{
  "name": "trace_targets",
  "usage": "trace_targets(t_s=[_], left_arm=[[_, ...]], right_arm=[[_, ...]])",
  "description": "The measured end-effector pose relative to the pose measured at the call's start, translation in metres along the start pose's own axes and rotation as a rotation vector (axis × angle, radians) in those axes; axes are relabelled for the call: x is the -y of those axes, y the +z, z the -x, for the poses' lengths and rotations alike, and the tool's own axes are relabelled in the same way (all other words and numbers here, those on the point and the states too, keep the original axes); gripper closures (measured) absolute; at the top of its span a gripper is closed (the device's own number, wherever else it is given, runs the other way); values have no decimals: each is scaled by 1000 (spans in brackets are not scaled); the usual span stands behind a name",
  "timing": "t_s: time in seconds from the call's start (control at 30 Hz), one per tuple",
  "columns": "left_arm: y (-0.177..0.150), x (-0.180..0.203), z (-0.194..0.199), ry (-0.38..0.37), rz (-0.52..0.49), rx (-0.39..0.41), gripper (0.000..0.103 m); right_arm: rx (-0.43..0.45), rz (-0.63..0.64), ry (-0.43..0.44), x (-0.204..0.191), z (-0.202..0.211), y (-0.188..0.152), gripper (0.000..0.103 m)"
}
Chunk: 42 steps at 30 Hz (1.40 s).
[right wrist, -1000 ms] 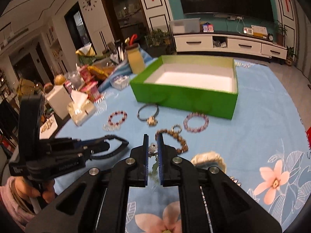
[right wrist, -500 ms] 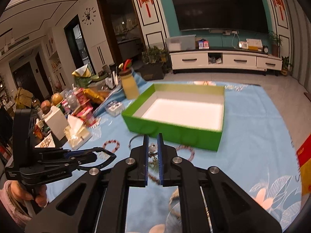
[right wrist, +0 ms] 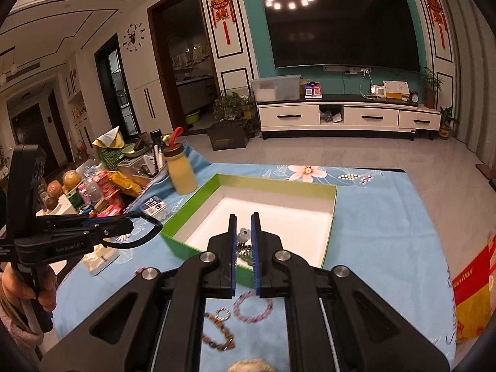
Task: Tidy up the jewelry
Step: 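Carry both items into the green box and open both tools to release, then move both tools back out of the box toward the remaining jewelry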
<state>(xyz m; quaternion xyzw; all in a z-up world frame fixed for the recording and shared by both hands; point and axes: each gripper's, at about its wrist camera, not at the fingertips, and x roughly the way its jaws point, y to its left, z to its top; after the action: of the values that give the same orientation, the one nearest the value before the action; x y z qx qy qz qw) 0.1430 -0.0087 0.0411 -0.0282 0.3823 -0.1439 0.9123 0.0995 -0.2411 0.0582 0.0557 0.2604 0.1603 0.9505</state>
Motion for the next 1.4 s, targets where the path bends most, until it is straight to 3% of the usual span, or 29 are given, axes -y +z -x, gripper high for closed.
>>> trace_targets(t_s=[0.23, 0.43, 0.5, 0.53, 0.57, 0.63, 0.93, 1.03, 1.2, 1.4], left_arm=[[27, -4, -60, -11, 41, -86, 86], [34, -11, -104, 33, 32, -166, 86], [35, -18, -115, 12, 47, -199, 85], [36, -22, -117, 0, 58, -209, 73], [37, -25, -117, -3, 71, -205, 54], [37, -29, -109, 8, 64, -172, 48], [11, -67, -30, 28, 107, -61, 29], [-13, -79, -13, 56, 124, -72, 29], [-62, -93, 3, 96, 161, -121, 29], [-111, -100, 13, 93, 212, -170, 29]], right_arm=[[-27, -26, -11, 19, -39, 16, 95], [-73, -36, -31, 30, -76, 19, 95], [-104, -37, -32, 33, -89, 17, 94], [-136, -44, -30, 36, -98, 14, 93], [-157, -53, -35, 38, -104, 12, 90], [-174, -70, -41, 41, -109, 8, 61], [-125, -101, -22, 43, -68, -9, 59], [-114, -118, -9, 42, -46, -18, 51], [-115, -140, 3, 37, -14, -35, 51], [-140, -142, 16, 21, 14, -55, 51]])
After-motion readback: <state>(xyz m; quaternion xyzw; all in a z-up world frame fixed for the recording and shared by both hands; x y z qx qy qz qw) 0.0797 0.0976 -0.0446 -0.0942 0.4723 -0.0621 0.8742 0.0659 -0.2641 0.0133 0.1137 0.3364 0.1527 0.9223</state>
